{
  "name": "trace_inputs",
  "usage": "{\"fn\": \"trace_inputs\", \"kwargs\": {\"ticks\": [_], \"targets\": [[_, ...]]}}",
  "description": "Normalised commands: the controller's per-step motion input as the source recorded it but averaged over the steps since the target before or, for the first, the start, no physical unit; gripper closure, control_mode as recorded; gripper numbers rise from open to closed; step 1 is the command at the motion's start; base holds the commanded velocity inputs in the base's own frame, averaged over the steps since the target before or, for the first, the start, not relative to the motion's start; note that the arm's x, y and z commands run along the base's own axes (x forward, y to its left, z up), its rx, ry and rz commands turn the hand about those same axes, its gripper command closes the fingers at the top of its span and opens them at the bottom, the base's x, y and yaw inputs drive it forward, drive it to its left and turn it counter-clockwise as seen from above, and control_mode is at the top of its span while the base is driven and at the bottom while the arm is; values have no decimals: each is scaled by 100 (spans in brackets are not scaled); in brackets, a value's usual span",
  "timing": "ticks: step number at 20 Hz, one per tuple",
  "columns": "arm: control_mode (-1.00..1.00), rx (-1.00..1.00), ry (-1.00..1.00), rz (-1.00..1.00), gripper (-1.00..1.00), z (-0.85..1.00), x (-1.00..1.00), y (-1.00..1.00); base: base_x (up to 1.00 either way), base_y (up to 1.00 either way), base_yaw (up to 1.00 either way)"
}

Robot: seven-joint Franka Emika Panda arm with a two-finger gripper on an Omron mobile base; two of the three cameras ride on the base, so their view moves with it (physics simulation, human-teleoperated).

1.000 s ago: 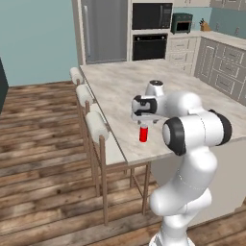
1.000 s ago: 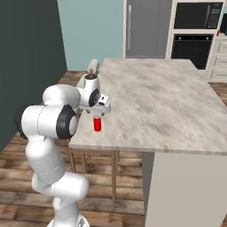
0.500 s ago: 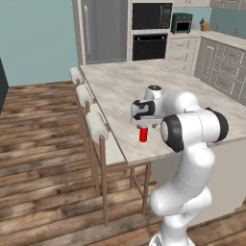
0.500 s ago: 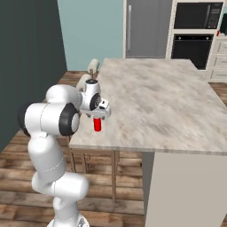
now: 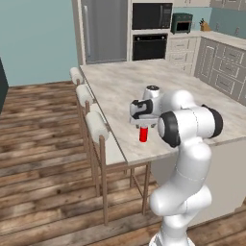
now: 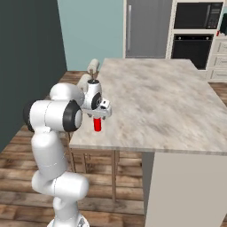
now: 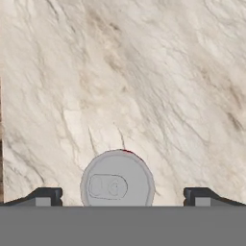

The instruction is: Four empty soda cans are scattered around the kitchen. Gather all the cans and cluster them next to the stove for recycling.

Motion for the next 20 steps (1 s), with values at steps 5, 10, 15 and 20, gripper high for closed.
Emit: {"fn": "trace_inputs", "kwargs": {"ticks": [5, 10, 15, 20], "targets": [[-100, 0, 7, 0, -100, -16, 15, 0, 0, 0, 0], [-100, 0, 2, 0, -100, -21, 7, 0, 0, 0, 0], [-100, 0, 1, 0, 100, -10, 0, 0, 0, 0, 0], [-100, 0, 0, 0, 100, 0, 0, 0, 0, 0, 0]]}}
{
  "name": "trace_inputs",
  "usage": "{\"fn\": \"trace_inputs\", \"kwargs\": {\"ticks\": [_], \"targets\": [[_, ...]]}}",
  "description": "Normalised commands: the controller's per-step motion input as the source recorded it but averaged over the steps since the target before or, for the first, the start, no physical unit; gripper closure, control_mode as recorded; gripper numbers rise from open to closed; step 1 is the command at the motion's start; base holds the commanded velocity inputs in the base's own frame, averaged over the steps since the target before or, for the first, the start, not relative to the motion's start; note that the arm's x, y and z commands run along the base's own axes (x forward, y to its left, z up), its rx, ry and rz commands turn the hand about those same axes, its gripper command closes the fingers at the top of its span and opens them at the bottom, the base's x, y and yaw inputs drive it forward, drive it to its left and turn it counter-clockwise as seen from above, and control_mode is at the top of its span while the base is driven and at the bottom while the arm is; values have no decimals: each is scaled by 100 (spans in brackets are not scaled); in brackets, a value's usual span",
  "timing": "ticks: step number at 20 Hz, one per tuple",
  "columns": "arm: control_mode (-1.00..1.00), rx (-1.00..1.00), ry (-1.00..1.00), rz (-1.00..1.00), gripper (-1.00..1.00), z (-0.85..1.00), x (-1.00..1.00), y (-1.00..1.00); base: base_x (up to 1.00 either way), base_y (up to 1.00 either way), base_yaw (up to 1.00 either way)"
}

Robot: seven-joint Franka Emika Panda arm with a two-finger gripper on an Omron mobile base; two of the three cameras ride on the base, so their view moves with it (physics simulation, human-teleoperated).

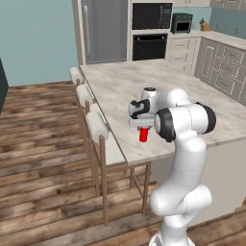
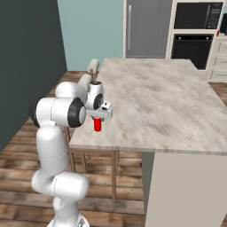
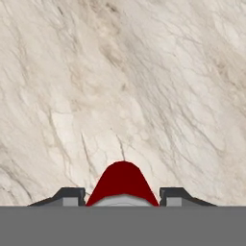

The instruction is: Four empty soda cans are scattered around the kitchen. Gather all the cans and cluster them next to the stove for recycling.

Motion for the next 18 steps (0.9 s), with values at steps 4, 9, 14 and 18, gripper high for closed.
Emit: {"fn": "trace_inputs", "kwargs": {"ticks": [4, 9, 14, 18], "targets": [[-100, 0, 0, 0, 100, 0, 0, 0, 0, 0, 0], [-100, 2, 1, -3, 100, 38, -29, -4, 0, 0, 0], [-100, 4, 1, -5, 100, 61, -66, -14, 0, 0, 0], [-100, 0, 7, -1, 100, 70, -54, -9, 0, 0, 0]]}}
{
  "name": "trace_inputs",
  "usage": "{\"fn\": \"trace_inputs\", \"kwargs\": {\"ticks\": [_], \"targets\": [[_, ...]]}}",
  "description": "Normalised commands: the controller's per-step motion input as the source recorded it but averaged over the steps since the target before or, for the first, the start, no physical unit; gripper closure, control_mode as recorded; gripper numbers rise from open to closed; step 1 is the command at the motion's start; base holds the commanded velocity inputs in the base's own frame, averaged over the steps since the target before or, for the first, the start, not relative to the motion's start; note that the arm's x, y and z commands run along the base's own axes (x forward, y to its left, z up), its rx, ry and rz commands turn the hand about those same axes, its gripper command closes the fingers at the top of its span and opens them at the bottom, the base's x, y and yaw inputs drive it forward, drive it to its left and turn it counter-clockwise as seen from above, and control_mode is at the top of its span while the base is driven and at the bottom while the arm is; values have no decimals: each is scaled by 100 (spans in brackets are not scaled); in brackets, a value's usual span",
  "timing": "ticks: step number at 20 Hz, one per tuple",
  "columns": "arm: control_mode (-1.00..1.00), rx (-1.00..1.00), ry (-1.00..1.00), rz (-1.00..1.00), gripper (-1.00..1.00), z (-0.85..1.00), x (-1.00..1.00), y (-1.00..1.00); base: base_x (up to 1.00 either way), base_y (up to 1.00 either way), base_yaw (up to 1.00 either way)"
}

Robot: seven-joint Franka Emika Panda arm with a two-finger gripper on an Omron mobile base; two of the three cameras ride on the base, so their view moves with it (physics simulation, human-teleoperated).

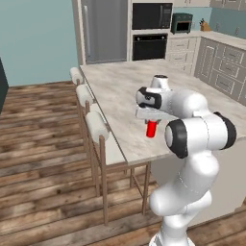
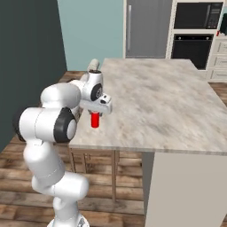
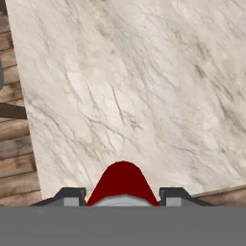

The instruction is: Four empty soda cans are scattered around the kitchen. Gather all the cans and cluster them next to the stove for recycling.

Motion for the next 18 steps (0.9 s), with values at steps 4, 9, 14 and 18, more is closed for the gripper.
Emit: {"fn": "trace_inputs", "kwargs": {"ticks": [4, 9, 14, 18], "targets": [[-100, 0, 1, -1, 100, 42, -73, -10, 0, 0, 0], [-100, 1, -19, 0, 100, 0, -100, -7, 0, 0, 0], [-100, 1, -5, 0, 100, -1, -55, -1, 0, 0, 0], [-100, 0, 0, -1, 100, 0, -16, 2, 0, 0, 0]]}}
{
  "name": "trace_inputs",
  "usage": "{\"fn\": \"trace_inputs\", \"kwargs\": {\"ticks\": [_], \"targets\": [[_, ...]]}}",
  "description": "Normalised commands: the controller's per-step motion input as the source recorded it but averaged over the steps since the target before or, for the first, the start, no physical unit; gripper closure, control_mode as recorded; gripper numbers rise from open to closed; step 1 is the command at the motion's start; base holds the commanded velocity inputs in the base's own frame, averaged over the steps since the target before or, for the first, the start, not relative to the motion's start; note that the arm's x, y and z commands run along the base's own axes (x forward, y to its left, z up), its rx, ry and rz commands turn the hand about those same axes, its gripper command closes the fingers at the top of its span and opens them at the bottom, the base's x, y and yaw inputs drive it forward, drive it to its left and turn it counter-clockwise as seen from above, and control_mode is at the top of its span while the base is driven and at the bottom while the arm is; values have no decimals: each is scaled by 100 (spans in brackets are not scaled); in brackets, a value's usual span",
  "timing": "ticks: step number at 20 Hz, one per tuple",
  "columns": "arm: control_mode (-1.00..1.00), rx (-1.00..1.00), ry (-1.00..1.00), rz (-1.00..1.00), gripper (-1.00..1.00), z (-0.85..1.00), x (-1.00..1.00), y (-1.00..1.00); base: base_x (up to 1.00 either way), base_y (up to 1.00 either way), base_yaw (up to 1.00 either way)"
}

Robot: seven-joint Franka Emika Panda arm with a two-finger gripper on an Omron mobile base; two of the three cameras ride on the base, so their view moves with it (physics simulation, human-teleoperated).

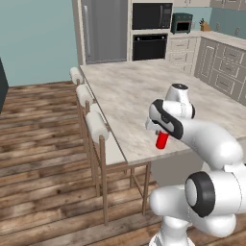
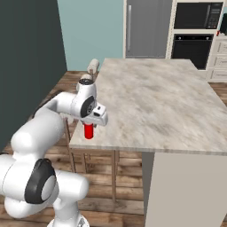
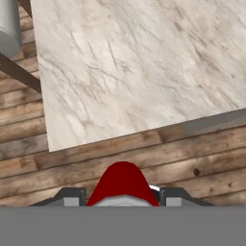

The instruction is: Four empty soda cans are scattered around the kitchen. Gather all the cans and cluster them next to the stove for recycling.

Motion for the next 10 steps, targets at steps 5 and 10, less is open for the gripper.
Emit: {"fn": "trace_inputs", "kwargs": {"ticks": [5, 10], "targets": [[-100, 0, 0, 0, 100, 0, 0, 0, 0, 0, 0], [100, 0, 0, 0, 100, 0, -1, 0, -4, -34, -2]]}}
